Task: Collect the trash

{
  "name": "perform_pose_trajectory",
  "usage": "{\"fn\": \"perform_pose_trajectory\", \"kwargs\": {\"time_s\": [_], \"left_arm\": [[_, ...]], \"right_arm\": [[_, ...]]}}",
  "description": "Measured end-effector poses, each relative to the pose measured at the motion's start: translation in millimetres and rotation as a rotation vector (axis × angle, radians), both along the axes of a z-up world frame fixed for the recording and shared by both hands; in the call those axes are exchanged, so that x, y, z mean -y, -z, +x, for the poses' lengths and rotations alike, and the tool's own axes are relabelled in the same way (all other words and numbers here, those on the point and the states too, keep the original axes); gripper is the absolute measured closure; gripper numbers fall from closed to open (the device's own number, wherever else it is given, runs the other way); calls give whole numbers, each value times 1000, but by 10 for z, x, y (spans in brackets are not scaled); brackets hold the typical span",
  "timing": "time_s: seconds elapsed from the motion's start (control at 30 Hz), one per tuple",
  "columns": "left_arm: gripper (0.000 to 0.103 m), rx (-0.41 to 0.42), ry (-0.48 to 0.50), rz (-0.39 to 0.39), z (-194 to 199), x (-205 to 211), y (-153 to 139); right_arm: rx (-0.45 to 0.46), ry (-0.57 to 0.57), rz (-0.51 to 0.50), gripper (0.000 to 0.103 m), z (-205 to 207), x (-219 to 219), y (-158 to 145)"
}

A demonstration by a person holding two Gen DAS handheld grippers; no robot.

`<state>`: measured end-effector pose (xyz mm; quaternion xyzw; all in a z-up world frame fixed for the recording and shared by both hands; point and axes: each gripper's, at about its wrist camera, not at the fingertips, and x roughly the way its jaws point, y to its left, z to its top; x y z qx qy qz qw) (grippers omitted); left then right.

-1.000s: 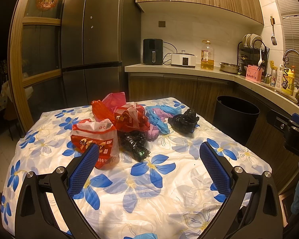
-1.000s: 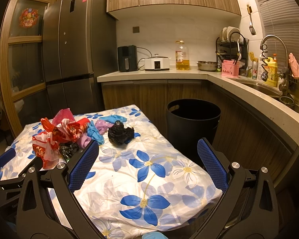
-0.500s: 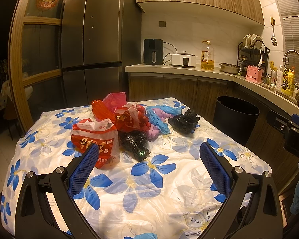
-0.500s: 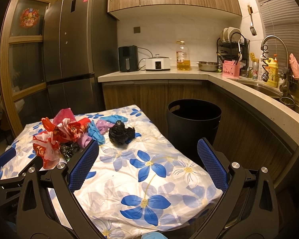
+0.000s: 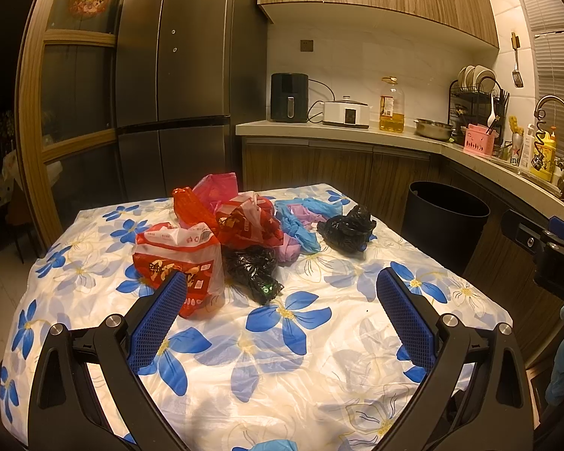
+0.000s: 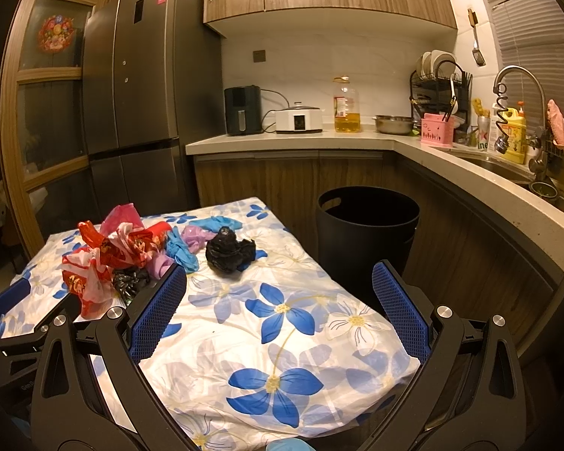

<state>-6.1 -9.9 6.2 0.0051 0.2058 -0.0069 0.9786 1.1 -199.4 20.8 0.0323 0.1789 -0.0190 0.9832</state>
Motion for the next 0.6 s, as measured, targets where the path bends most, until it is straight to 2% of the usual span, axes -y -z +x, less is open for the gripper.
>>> {"fn": "perform_pose_trajectory", "kwargs": {"time_s": [0.27,0.6], "left_arm": [[6,3,-29,-11,29,-11,58],[6,2,-133,-64,187,-330,260]], "right_arm": [[-3,-42,12,5,94,-18,105],[-3,-118,23,5,431,-114,329]]}}
